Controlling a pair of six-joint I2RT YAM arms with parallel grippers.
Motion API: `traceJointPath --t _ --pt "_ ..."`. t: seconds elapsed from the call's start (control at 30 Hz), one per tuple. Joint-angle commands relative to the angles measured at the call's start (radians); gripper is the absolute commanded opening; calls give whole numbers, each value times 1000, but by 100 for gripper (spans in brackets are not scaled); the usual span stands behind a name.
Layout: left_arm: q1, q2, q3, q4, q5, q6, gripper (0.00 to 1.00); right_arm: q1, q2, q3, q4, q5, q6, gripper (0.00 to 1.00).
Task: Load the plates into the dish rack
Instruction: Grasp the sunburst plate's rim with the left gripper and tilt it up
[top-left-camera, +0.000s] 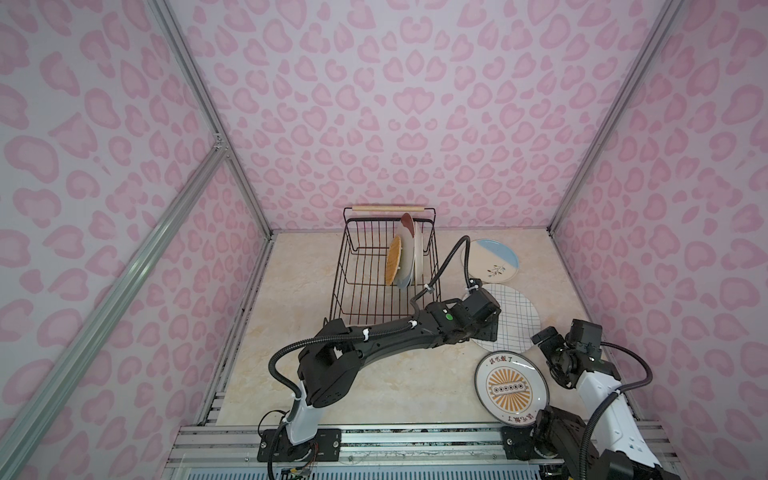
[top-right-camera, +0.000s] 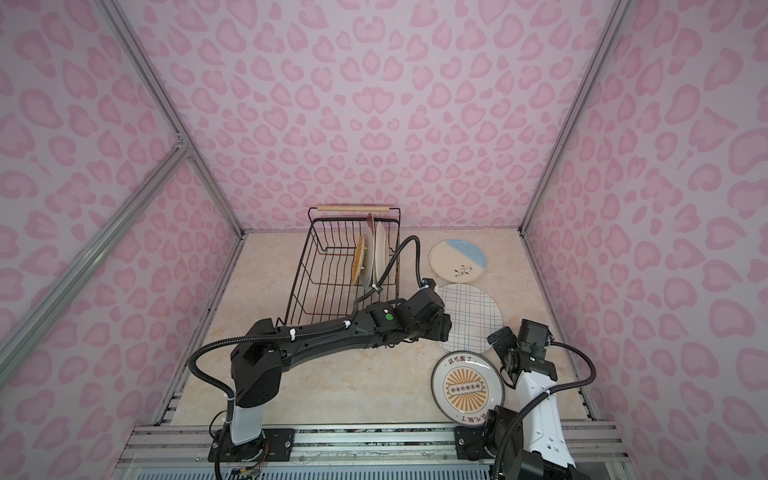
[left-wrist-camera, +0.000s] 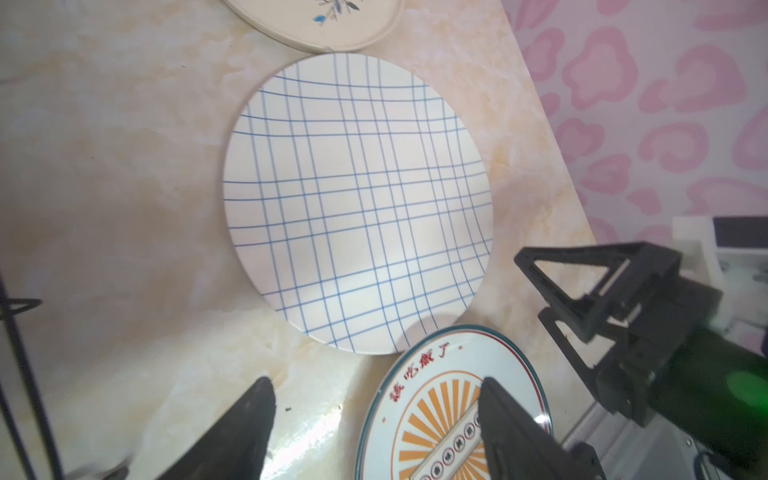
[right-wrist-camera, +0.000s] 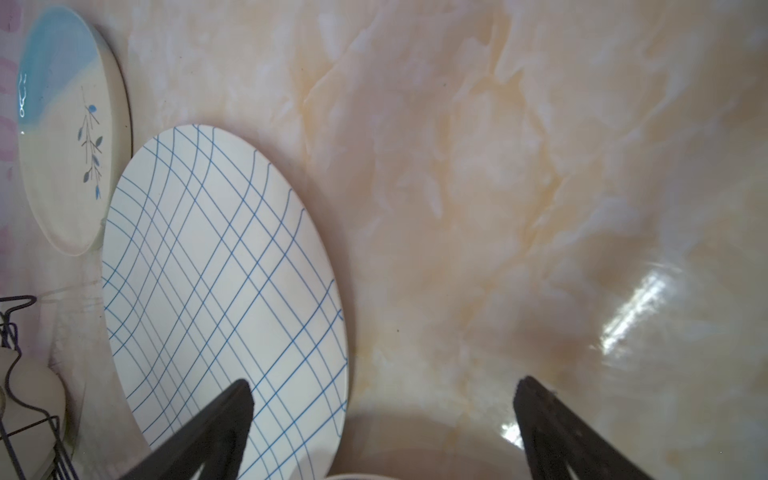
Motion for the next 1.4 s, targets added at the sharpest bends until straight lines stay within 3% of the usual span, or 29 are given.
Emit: traceJointPath --t 0.0,0.13,0.4,0.63,1.07,1.37 --pt "-41 -23 12 -2 89 48 78 -8 -2 4 -62 51 -1 98" --pt "-87 -37 -20 -34 129 82 78 -23 -15 -14 -61 10 -4 98" --pt "-102 -61 -197 64 238 93 75 -26 -48 -39 -44 -44 0 98" --pt "-107 -47 -253 69 204 39 73 -26 -72 -55 -60 -47 -2 98" --pt "-97 43 -247 151 267 -42 70 -26 -70 -72 -38 -72 -9 97" --pt "-82 64 -266 190 284 -96 60 -26 -67 -92 -19 -78 -6 97"
